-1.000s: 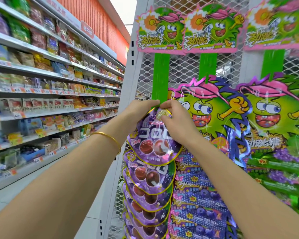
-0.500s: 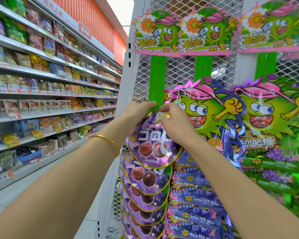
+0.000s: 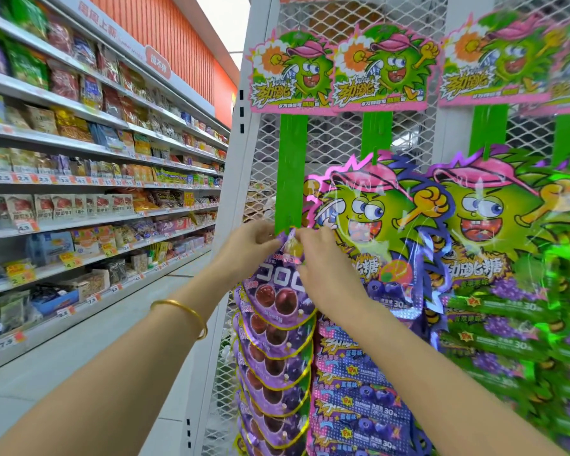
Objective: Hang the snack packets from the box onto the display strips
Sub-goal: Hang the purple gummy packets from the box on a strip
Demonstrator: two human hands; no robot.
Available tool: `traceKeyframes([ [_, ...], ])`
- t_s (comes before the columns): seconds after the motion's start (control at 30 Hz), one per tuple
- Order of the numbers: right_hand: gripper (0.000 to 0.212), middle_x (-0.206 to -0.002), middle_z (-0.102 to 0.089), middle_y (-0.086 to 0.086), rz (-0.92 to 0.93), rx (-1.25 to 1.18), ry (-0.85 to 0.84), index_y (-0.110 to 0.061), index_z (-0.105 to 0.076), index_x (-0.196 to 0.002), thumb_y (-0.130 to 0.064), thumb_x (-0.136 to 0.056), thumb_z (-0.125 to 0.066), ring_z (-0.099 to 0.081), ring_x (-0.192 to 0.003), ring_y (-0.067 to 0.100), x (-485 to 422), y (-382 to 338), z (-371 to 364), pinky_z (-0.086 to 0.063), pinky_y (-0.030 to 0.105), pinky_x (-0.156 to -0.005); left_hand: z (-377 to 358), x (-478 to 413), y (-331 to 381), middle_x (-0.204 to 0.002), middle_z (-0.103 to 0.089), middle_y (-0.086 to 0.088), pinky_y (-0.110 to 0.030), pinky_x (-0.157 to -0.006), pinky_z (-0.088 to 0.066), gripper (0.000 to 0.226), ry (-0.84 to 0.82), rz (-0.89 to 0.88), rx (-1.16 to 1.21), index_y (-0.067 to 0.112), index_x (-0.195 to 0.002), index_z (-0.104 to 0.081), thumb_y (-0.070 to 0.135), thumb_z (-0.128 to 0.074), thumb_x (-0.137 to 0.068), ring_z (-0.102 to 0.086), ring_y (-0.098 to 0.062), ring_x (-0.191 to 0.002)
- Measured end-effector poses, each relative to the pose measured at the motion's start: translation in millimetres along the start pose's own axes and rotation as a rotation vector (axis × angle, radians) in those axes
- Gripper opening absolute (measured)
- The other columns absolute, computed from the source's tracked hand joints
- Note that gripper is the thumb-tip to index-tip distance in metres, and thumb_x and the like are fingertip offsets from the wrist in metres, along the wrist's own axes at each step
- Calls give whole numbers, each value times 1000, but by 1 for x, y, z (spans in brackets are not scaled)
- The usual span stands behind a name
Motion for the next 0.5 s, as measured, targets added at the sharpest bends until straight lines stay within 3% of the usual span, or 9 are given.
traceKeyframes([
  [0.07,53,-120,-33,12,43,106,-20,-12,-33,-134,4,-86,-49,-57,-88,41,8,-3,-3,-43,43,-64,-5,2,-6,-104,-69,-5,-30,-85,-50,32,-11,-60,-145,10,-107,-63,27,-57,-80,-62,-21,-94],
  [0.13,62,-123,-31,14,53,179,-42,-12,-26,-140,4,-85,-50,-57,-88,41,17,-3,-5,-35,39,-60,-8,6,-9,-106,-68,-8,-40,-85,-48,41,13,-95,-266,15,-111,-62,29,-55,-73,-60,-26,-100],
  [0.2,56,-123,-31,14,51,189,-52,-11,-31,-133,5,-83,-53,-55,-87,40,29,-2,-4,-33,38,-59,-9,10,-13,-114,-64,-10,-41,-89,-45,47,64,-94,-333,17,-122,-56,28,-61,-76,-56,-29,-109],
  [0.3,38,-123,-31,11,33,104,-66,-12,-40,-120,1,-86,-50,-55,-82,39,59,6,-1,-45,42,-60,-13,28,-19,-133,-50,-12,-39,-103,-36,65,157,-77,-378,15,-139,-40,24,-67,-81,-43,-31,-124],
  [0.5,36,-125,-33,0,-38,-116,-176,-17,-42,-127,-14,-92,-50,-57,-78,27,160,44,-19,-48,44,-75,-41,117,-46,-135,-45,-13,-31,-106,-23,60,302,-63,-283,8,-135,-43,15,-67,-80,-36,-30,-128],
])
Point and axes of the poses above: each hand's wrist, its own x-axis away from the middle knuckle, its own z-axis out of the back of the hand, y = z × x, the point moved 6 cm from there along -x, towards the middle knuckle
